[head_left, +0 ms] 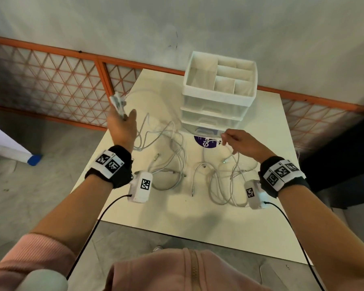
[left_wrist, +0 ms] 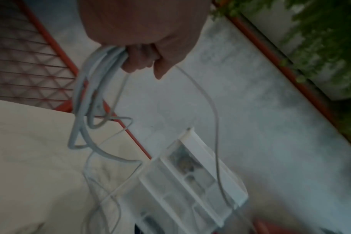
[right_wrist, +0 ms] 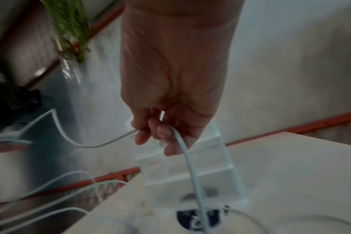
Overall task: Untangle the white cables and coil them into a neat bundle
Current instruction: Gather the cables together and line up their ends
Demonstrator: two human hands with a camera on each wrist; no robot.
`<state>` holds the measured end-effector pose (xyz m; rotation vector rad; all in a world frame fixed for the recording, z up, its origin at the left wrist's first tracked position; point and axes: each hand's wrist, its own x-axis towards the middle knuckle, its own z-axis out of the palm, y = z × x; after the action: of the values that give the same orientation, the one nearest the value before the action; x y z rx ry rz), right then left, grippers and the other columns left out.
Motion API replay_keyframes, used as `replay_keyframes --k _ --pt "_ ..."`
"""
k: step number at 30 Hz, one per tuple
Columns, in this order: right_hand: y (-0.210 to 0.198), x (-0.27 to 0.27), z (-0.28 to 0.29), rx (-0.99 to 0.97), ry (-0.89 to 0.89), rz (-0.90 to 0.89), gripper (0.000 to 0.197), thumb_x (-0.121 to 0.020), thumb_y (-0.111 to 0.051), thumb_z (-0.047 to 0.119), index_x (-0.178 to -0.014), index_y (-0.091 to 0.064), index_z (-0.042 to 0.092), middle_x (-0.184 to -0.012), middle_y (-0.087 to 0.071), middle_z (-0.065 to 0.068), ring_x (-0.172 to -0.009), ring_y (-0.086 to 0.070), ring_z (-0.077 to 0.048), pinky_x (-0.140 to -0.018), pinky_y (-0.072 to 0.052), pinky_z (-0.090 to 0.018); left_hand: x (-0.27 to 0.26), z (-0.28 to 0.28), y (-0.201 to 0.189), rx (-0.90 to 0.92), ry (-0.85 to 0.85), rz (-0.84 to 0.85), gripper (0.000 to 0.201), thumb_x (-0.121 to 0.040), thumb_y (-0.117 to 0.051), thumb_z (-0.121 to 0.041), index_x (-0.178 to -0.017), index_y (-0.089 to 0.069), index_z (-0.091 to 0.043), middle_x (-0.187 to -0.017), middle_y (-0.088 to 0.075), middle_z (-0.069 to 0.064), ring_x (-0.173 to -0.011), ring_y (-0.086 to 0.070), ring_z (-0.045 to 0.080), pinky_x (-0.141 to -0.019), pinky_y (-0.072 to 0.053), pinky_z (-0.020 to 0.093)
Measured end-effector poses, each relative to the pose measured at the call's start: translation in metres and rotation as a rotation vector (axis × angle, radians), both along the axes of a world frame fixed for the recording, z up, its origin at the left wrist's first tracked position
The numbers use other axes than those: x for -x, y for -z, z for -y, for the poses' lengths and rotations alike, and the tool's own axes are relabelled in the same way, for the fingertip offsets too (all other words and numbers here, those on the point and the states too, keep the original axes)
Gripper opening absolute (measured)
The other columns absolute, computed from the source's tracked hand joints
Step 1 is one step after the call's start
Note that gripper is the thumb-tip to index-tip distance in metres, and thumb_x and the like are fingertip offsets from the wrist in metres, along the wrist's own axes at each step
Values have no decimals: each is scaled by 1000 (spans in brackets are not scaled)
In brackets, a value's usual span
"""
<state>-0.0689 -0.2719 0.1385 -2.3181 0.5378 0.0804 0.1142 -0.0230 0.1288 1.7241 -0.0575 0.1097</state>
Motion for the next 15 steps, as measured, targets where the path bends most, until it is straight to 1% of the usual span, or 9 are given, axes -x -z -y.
replay_keyframes --k 2,3,5,7,9,11,12,13,15 --pt "-14 -12 -18 19 -77 5 32 -98 -44 33 -80 -61 12 -64 -50 11 -59 -50 -10 -57 -47 -22 17 12 0 -42 135 116 30 -90 -60 -10 -117 -52 1 -61 -35 -7 -41 -34 0 -49 -34 18" --pt "-20 -18 -26 28 -111 10 33 -97 -45 35 -80 -63 13 -61 -48 13 -53 -49 -3 -52 -43 -17 25 19 -1 -58 186 152 33 -90 -60 -11 -120 -51 -2 -60 -34 -7 -41 -34 0 -49 -33 17" --pt "-28 -29 -37 44 -144 16 33 -97 -47 33 -80 -66 11 -59 -47 14 -45 -48 4 -44 -35 -7 35 30 -3 -92 199 190 33 -92 -58 -14 -122 -50 -4 -60 -37 -8 -43 -36 0 -48 -31 12" --pt "-30 -36 -36 103 -119 -3 33 -96 -49 29 -81 -67 5 -60 -47 9 -47 -48 1 -44 -34 -9 36 36 -4 -63 161 181 24 -95 -54 -19 -110 -58 -2 -62 -44 -9 -49 -40 1 -55 -36 19" --pt "-23 -37 -27 197 -53 -83 35 -94 -49 24 -85 -67 -6 -65 -54 -1 -54 -46 -8 -48 -32 -17 31 33 -6 29 102 88 29 -97 -48 -26 -95 -66 -4 -62 -48 -8 -55 -43 7 -60 -36 25" --pt "-11 -30 -13 243 51 -192 32 -90 -50 18 -92 -66 -9 -79 -62 -15 -59 -51 -19 -52 -38 -25 23 26 -4 134 30 -19 37 -95 -43 -39 -78 -65 -14 -59 -44 -6 -57 -42 16 -64 -35 31" --pt "-4 -26 -7 254 101 -242 28 -89 -51 16 -94 -65 -8 -86 -65 -19 -62 -53 -22 -55 -40 -26 18 23 -1 171 9 -50 38 -92 -42 -45 -72 -60 -19 -59 -43 -5 -57 -41 17 -66 -34 35" --pt "1 -22 -4 256 133 -282 26 -87 -52 14 -94 -65 -7 -88 -67 -20 -61 -54 -23 -55 -40 -26 17 20 -1 182 8 -57 37 -90 -41 -46 -69 -56 -21 -58 -43 -4 -56 -40 16 -67 -34 36" --pt "8 -17 -3 250 124 -323 24 -87 -53 12 -94 -66 -7 -80 -67 -14 -54 -49 -15 -49 -38 -24 21 20 -1 168 87 -14 36 -96 -40 -39 -69 -54 -21 -58 -41 -3 -54 -39 12 -62 -34 33"
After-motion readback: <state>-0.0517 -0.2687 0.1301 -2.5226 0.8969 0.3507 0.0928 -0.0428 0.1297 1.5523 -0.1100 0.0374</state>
